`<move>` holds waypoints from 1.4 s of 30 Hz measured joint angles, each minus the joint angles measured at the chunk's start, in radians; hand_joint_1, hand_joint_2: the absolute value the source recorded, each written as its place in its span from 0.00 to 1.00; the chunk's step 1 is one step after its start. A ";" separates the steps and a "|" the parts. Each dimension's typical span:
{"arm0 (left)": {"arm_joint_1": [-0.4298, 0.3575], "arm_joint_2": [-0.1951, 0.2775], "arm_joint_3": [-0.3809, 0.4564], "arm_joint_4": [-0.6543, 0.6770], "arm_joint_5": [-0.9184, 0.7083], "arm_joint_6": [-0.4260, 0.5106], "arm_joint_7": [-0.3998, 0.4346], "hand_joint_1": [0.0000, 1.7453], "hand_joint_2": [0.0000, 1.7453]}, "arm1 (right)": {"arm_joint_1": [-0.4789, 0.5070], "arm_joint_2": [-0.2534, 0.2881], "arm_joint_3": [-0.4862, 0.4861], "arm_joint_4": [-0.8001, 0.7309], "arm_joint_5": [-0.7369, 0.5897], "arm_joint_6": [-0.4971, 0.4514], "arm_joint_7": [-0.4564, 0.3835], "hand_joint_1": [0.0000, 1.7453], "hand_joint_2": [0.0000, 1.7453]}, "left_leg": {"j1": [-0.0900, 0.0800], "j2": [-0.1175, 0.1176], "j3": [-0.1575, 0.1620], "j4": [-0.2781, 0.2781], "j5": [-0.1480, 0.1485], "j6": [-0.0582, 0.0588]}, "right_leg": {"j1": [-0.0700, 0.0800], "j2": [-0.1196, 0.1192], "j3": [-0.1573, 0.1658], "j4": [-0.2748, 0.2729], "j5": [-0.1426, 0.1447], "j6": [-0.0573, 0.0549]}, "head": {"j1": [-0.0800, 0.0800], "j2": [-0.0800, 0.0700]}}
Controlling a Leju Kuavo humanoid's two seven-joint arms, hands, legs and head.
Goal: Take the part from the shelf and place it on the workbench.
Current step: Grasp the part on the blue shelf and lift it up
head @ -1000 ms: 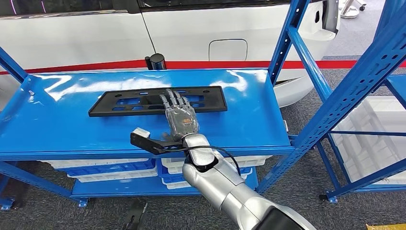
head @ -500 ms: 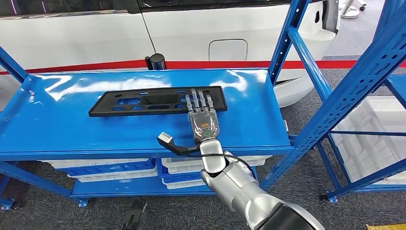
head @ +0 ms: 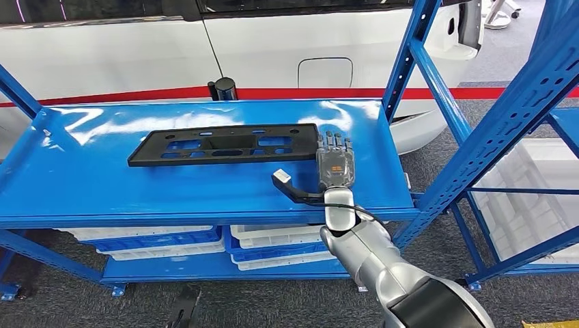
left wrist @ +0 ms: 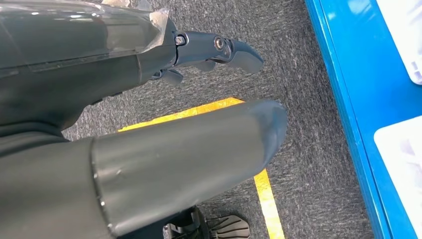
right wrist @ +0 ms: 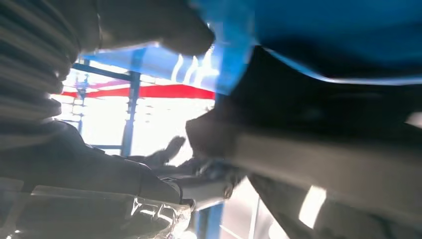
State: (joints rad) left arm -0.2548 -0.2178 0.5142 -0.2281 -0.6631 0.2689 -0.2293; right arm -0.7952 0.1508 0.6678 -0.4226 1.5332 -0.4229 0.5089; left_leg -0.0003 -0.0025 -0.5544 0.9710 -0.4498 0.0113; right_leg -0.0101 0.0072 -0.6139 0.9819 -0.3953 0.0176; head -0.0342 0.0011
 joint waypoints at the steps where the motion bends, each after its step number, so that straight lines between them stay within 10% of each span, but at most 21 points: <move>1: 0.000 0.000 0.000 0.000 -0.001 -0.001 0.002 0.00 0.00 | 0.001 -0.007 -0.007 0.001 0.000 0.000 0.000 1.00 1.00 | 0.000 0.000 0.000 0.000 0.000 0.000 | 0.000 0.000 0.000 0.000 0.000 0.000 | 0.000 0.000; 21: -0.001 0.000 0.000 0.000 -0.004 -0.002 0.005 0.00 0.00 | 0.017 -0.044 -0.042 0.004 0.000 -0.002 0.000 1.00 1.00 | 0.000 0.000 0.000 0.000 0.000 0.000 | 0.000 0.000 0.000 0.000 0.000 0.000 | 0.000 0.000; 22: -0.002 0.000 0.000 0.000 -0.005 -0.003 0.005 0.00 0.00 | 0.017 -0.044 -0.042 0.004 0.000 -0.003 0.000 0.97 1.00 | 0.000 0.000 0.000 0.000 0.000 0.000 | 0.000 0.000 0.000 0.000 0.000 0.000 | 0.000 0.000; 26: -0.002 0.000 -0.001 0.000 -0.009 -0.008 0.005 0.00 0.00 | 0.018 -0.045 -0.041 0.004 0.000 -0.011 0.004 0.00 1.00 | 0.000 0.000 0.000 0.000 0.000 0.000 | 0.000 0.000 0.000 0.000 0.000 0.000 | 0.000 0.000; 42: -0.006 -0.003 -0.007 0.000 -0.040 -0.012 0.022 0.00 0.00 | 0.004 -0.050 -0.041 -0.048 0.001 -0.078 0.027 0.00 1.00 | 0.000 0.000 0.000 0.000 0.000 0.001 | 0.000 0.000 0.001 0.000 0.000 0.000 | 0.000 0.000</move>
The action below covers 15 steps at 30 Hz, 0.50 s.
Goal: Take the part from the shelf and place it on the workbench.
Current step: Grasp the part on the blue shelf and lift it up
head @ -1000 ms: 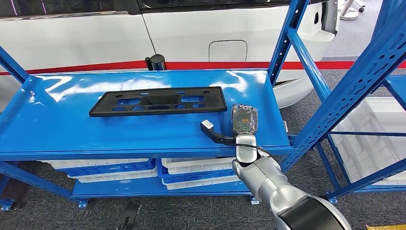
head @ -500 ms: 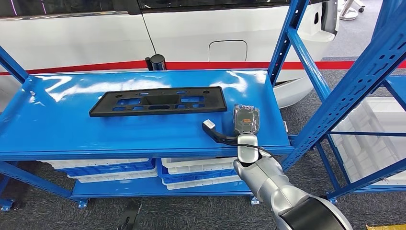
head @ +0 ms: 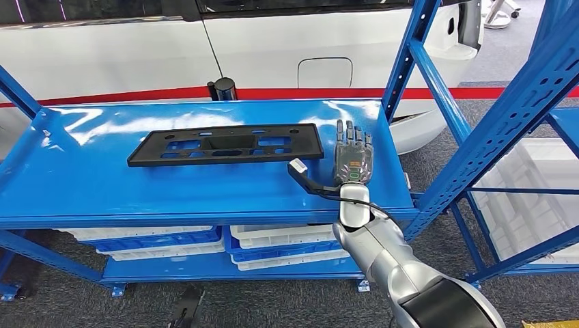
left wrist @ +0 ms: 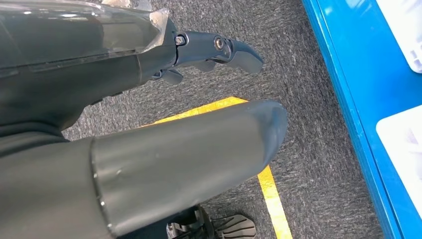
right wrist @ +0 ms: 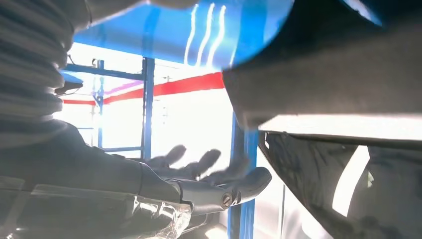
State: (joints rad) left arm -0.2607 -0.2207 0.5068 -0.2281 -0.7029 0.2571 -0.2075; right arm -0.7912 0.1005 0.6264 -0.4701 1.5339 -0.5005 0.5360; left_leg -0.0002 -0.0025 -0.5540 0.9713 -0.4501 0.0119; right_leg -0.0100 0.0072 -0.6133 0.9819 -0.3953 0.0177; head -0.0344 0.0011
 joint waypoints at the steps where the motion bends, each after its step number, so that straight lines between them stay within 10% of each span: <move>1: 0.000 0.000 -0.001 0.000 -0.001 0.000 0.001 0.00 0.00 | -0.001 0.000 0.000 -0.005 0.000 -0.001 -0.001 0.00 1.00 | 0.000 0.000 0.000 0.000 0.000 0.000 | 0.000 0.000 0.000 0.000 0.000 0.000 | 0.000 0.000; 15: -0.002 -0.011 -0.012 0.000 0.004 0.010 0.009 0.00 0.00 | -0.016 0.068 0.000 -0.036 0.000 0.024 -0.106 0.00 1.00 | 0.000 0.000 0.000 0.000 0.000 0.000 | 0.000 0.000 0.000 0.000 0.000 0.000 | 0.000 0.000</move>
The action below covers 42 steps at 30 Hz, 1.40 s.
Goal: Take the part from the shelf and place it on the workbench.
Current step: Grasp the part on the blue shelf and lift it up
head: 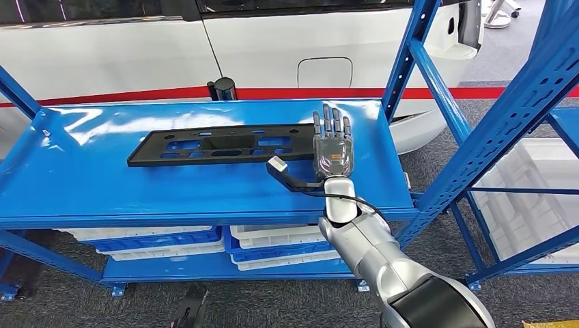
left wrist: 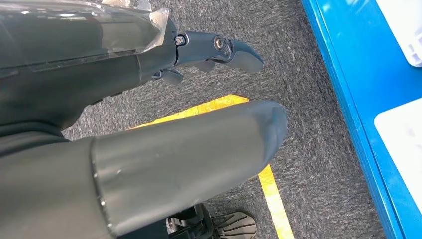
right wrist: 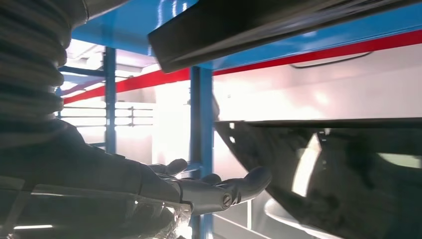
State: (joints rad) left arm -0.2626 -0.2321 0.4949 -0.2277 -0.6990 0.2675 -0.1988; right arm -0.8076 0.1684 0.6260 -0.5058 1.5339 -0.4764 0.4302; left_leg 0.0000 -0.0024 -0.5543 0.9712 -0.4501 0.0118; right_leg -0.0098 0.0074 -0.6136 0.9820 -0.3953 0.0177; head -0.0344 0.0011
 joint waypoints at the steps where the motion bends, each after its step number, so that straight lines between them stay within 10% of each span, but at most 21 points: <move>1: 0.000 -0.001 0.000 0.000 0.003 0.004 0.001 0.00 0.00 | -0.001 0.011 0.000 0.000 0.000 0.005 -0.006 0.00 1.00 | 0.000 0.000 0.000 0.000 0.000 0.000 | 0.000 0.000 0.000 0.000 0.000 0.000 | 0.000 0.000; 14: 0.001 -0.002 0.003 0.001 0.023 0.011 0.006 0.00 0.00 | -0.002 0.084 0.000 0.016 0.000 0.026 -0.021 0.03 1.00 | 0.000 0.000 0.000 0.000 0.000 0.000 | 0.000 0.000 0.000 0.000 0.000 0.000 | 0.000 0.000; 18: 0.001 -0.001 0.009 0.001 0.033 0.021 0.015 0.00 0.00 | -0.002 0.089 0.001 0.022 0.000 0.049 -0.018 0.93 1.00 | 0.000 0.000 -0.001 0.000 0.000 0.000 | 0.000 0.000 0.000 0.000 0.000 0.000 | 0.000 0.000; 19: 0.001 0.000 0.012 0.001 0.038 0.026 0.020 0.00 0.00 | -0.002 0.090 0.003 0.025 0.000 0.059 -0.015 0.99 1.00 | 0.000 0.000 -0.001 0.000 0.000 0.000 | 0.000 0.000 0.000 0.000 0.000 0.000 | 0.000 0.000; 42: 0.045 0.023 0.093 0.008 0.114 0.086 -0.029 0.00 0.00 | -0.036 0.150 0.124 0.088 0.000 0.020 -0.027 1.00 1.00 | 0.000 0.000 0.000 0.000 0.000 0.000 | 0.000 0.000 0.000 0.000 0.000 0.000 | 0.000 0.000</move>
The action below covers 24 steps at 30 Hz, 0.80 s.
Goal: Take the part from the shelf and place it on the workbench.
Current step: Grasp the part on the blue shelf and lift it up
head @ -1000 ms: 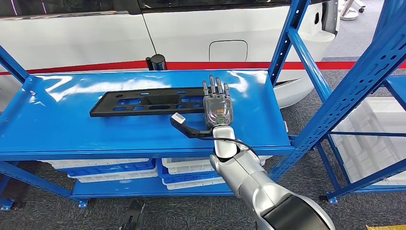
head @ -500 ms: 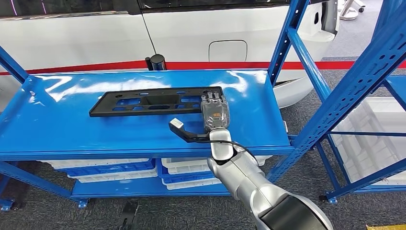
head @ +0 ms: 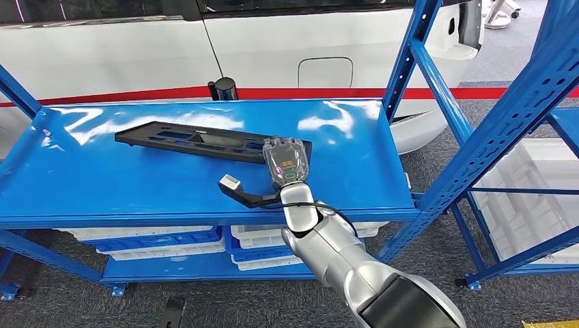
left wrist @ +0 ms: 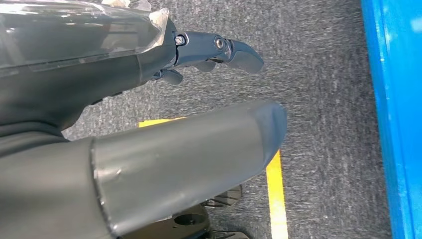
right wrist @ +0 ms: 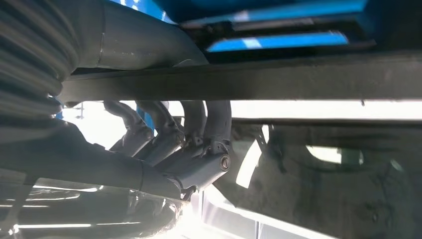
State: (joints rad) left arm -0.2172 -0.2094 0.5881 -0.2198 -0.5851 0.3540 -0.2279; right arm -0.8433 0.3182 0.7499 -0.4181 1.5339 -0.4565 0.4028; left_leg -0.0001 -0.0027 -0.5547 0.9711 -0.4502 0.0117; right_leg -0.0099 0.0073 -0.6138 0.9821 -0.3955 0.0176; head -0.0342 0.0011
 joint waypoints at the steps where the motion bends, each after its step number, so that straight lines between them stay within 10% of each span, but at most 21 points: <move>1: 0.000 0.000 0.000 0.000 0.000 0.000 -0.003 0.00 0.00 | -0.001 0.001 0.001 0.000 0.000 -0.005 -0.002 1.00 1.00 | 0.000 0.000 0.000 0.000 0.000 0.000 | 0.000 0.000 0.000 0.000 0.000 0.000 | 0.000 0.000; 13: 0.000 0.000 -0.001 0.001 -0.021 -0.043 -0.041 0.00 0.00 | -0.005 -0.009 0.000 -0.078 0.000 -0.026 -0.028 1.00 1.00 | 0.000 0.000 0.000 0.000 0.000 0.000 | 0.000 0.000 0.000 0.000 0.000 0.000 | 0.000 0.000; 24: -0.025 -0.013 -0.031 0.001 -0.083 -0.145 -0.051 0.00 0.00 | 0.014 -0.140 -0.047 -0.379 0.000 0.051 0.027 1.00 1.00 | -0.001 0.000 -0.001 0.002 0.000 0.000 | 0.000 -0.001 -0.001 0.000 0.000 0.000 | 0.000 0.000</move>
State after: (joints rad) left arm -0.2427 -0.2222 0.5571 -0.2190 -0.6681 0.2089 -0.2787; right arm -0.8294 0.1779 0.7033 -0.7975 1.5339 -0.4060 0.4293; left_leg -0.0007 -0.0032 -0.5556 0.9726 -0.4500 0.0118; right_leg -0.0101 0.0063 -0.6143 0.9821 -0.3954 0.0177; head -0.0343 0.0011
